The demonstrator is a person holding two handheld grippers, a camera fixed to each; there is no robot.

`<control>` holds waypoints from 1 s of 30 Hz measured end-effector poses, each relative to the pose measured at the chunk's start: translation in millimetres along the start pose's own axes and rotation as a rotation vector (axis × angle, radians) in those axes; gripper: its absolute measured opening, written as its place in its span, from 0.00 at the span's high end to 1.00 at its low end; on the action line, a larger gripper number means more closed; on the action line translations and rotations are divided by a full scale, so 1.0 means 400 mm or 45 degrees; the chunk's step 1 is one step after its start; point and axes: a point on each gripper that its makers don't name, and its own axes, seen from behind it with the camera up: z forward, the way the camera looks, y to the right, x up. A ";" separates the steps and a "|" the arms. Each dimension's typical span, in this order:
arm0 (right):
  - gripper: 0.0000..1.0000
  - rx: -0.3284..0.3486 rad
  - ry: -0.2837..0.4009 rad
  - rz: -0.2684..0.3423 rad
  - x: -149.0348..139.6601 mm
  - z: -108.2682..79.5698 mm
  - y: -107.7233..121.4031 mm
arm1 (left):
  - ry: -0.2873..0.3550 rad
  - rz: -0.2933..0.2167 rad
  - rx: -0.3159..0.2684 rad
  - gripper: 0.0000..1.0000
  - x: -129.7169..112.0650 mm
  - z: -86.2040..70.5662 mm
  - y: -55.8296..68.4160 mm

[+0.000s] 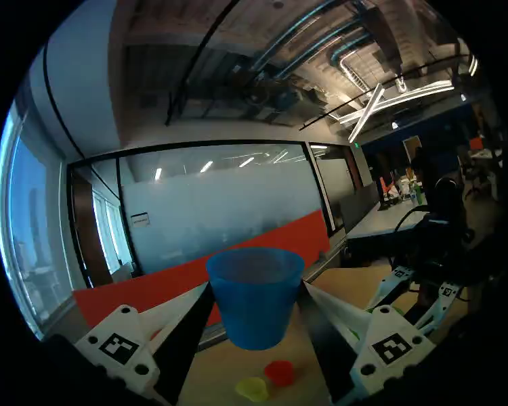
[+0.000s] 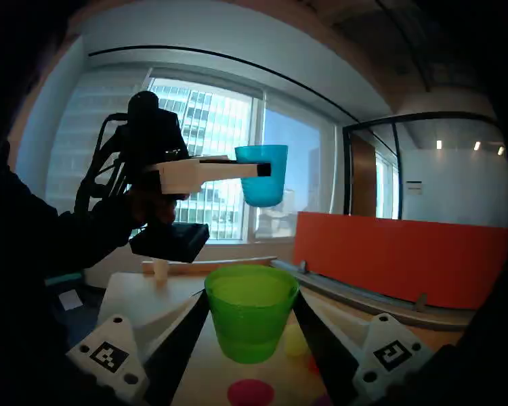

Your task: Pour water

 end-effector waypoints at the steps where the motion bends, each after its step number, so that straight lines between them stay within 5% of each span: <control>1: 0.11 -0.001 0.000 0.000 0.002 -0.001 0.000 | -0.002 -0.019 0.002 0.17 -0.005 0.000 -0.003; 9: 0.10 -0.015 -0.008 0.004 0.004 -0.005 0.008 | -0.017 -0.110 -0.003 0.17 -0.047 -0.014 -0.010; 30: 0.10 -0.121 -0.034 0.020 0.006 -0.092 0.084 | -0.129 -0.183 0.005 0.17 -0.212 -0.062 -0.003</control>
